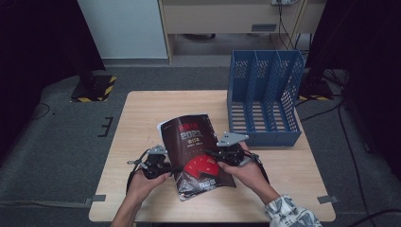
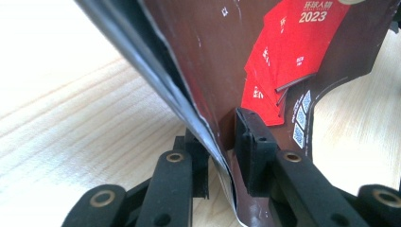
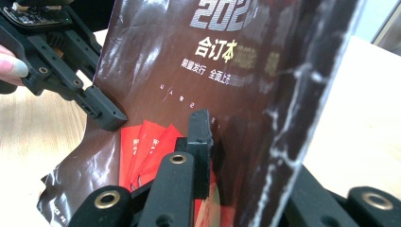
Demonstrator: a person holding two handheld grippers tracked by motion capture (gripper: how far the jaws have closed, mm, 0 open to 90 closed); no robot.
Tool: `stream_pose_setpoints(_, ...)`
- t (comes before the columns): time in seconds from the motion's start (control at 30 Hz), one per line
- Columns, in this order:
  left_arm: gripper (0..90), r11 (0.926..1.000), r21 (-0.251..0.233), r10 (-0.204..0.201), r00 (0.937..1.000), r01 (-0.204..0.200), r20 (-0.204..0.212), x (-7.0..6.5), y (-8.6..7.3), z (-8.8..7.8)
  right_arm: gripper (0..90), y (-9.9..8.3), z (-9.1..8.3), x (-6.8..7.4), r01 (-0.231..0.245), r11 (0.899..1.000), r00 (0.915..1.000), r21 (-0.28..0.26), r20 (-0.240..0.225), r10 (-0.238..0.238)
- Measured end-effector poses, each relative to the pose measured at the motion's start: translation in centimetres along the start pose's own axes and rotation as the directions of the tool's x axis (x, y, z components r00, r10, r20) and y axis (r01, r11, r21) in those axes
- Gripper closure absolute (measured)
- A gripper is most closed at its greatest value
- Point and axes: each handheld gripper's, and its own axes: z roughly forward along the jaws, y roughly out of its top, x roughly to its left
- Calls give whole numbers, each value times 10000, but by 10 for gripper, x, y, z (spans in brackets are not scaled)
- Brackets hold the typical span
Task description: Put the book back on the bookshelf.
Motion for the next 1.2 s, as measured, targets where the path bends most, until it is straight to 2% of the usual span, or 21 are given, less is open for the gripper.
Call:
stream_pose_setpoints(0.37,780,9996,-239,172,9991,-181,-385,2,6,-9,812,12,0,0,206,9998,9998,-24,65,-206)
stream_pose_setpoints(0.63,811,9972,-724,126,9975,-177,-699,5,11,-20,823,26,0,-1,342,9994,9993,-73,146,-341)
stream_pose_setpoints(0.8,818,9962,-795,289,9949,-366,-968,4,14,-23,832,32,0,0,553,9985,9983,-50,181,-552)
stream_pose_setpoints(1.0,829,9916,-1024,609,9845,-785,-1646,3,24,-27,838,38,1,-4,448,9989,9984,-163,342,-442)
stream_pose_setpoints(1.1,840,9867,-1259,752,9760,-1024,-2046,1,29,-29,835,42,1,-5,406,9989,9984,-255,392,-395)
stream_pose_setpoints(1.13,844,9840,-1367,817,9708,-1146,-2254,1,30,-30,831,43,1,-6,426,9987,9983,-291,400,-414)
stream_pose_setpoints(1.2,848,9817,-1378,948,9654,-1311,-2430,0,30,-32,821,44,1,-6,481,9983,9982,-325,371,-469)
